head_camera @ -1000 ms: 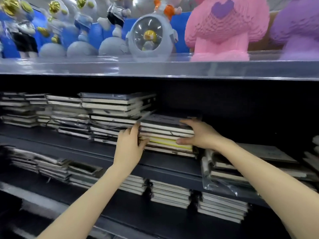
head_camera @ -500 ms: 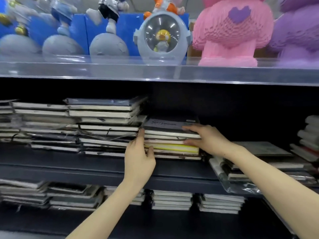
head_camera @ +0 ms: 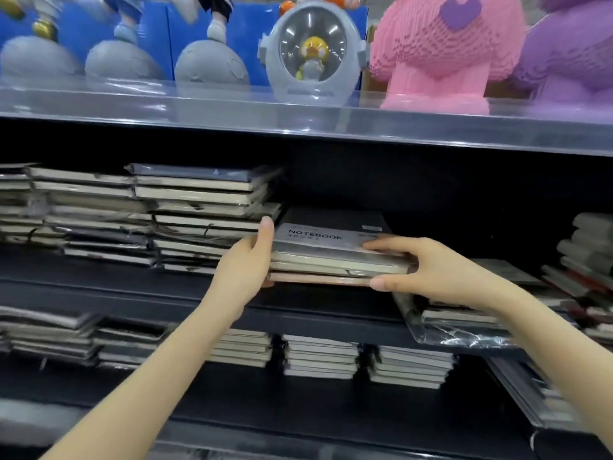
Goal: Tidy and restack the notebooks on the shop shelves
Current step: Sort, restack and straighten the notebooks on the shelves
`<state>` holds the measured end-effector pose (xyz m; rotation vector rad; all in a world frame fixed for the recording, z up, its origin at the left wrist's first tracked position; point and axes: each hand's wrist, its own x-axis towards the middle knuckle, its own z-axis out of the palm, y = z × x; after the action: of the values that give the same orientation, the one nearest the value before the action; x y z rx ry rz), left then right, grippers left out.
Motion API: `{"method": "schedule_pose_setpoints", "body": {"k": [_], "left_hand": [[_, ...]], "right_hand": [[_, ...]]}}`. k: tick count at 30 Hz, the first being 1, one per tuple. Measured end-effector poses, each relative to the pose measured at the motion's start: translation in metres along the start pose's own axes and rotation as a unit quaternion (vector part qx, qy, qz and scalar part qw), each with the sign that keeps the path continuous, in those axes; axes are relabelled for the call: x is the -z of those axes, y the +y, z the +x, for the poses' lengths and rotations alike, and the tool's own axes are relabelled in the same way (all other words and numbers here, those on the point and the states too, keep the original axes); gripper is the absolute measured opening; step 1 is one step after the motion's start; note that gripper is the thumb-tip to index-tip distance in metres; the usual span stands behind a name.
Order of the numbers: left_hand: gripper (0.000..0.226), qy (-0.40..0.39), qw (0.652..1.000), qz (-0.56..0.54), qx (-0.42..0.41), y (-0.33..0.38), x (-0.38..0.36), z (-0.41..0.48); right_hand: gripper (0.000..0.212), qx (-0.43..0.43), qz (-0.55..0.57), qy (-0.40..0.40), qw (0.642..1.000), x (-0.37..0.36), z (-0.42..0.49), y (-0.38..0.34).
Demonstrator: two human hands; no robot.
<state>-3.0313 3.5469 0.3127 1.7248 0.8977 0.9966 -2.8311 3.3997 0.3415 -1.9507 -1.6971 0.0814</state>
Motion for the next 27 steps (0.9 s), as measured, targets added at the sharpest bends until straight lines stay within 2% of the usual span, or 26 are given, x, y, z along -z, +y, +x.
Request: {"method": "schedule_pose_setpoints", "body": {"k": [3,7,9,10,13,15,17,19,21,23,25,27], "left_hand": [[0.041,-0.051,0.991,-0.112,0.051,0.001,-0.009,0.009],[0.024,-0.009,0.979,-0.192,0.069,-0.001,-0.015,0.000],[0.020,-0.010,0.978,-0.197,0.068,-0.002,-0.012,-0.010],[0.017,-0.010,0.978,-0.195,0.069,-0.002,-0.010,-0.016],[0.011,-0.011,0.980,-0.185,0.073,-0.006,-0.002,-0.037],[0.013,-0.017,0.980,-0.183,0.078,-0.008,0.002,-0.054],[0.015,-0.015,0.979,-0.184,0.087,-0.011,0.006,-0.068],[0.017,-0.013,0.975,-0.198,0.103,-0.013,0.012,-0.078],[0.019,-0.042,0.970,-0.205,0.124,-0.015,0.018,-0.087],[0.016,-0.088,0.959,-0.217,0.162,-0.020,0.022,-0.096],[0.019,-0.119,0.954,-0.197,0.192,-0.023,0.025,-0.099],[0.045,-0.126,0.958,-0.143,0.215,-0.022,0.026,-0.091]], "right_hand": [[0.048,0.002,0.009,0.018,1.000,-0.006,-0.007,-0.002],[0.056,0.000,0.017,0.022,1.000,-0.013,-0.020,-0.010],[0.061,-0.008,0.031,0.027,0.999,-0.012,-0.032,-0.015],[0.057,-0.014,0.033,0.043,0.998,-0.013,-0.038,-0.018],[0.047,-0.043,-0.006,0.156,0.987,-0.021,-0.054,-0.022],[0.048,-0.087,-0.084,0.206,0.971,-0.029,-0.063,-0.026],[0.053,-0.137,-0.132,0.185,0.964,-0.035,-0.072,-0.032],[0.059,-0.169,-0.057,0.125,0.976,-0.038,-0.079,-0.037],[0.058,-0.178,0.114,0.095,0.973,-0.042,-0.080,-0.041],[0.052,-0.176,0.229,0.114,0.951,-0.053,-0.078,-0.039],[0.047,-0.179,0.292,0.145,0.928,-0.068,-0.077,-0.037],[0.044,-0.182,0.324,0.164,0.914,-0.081,-0.078,-0.039]]}}
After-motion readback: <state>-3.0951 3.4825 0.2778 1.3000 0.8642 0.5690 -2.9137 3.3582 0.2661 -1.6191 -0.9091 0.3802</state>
